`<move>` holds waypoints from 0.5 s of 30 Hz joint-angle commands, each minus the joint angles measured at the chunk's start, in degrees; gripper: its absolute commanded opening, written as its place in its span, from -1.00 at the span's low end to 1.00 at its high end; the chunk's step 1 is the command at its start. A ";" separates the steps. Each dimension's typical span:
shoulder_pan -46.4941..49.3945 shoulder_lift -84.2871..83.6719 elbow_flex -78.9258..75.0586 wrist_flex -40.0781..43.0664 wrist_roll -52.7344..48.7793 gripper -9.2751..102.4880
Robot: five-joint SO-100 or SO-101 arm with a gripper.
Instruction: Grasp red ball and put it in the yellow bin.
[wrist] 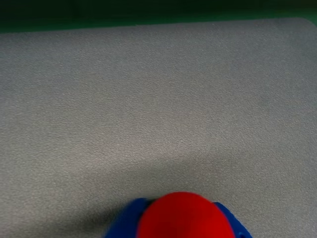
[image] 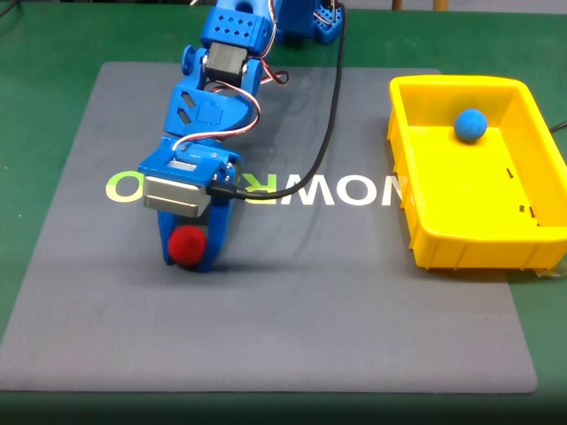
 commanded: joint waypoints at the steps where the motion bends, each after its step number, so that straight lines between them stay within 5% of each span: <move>1: 1.14 0.09 -2.46 -0.62 -0.88 -0.83; 15: 1.49 0.44 -2.46 -0.79 -1.14 -0.83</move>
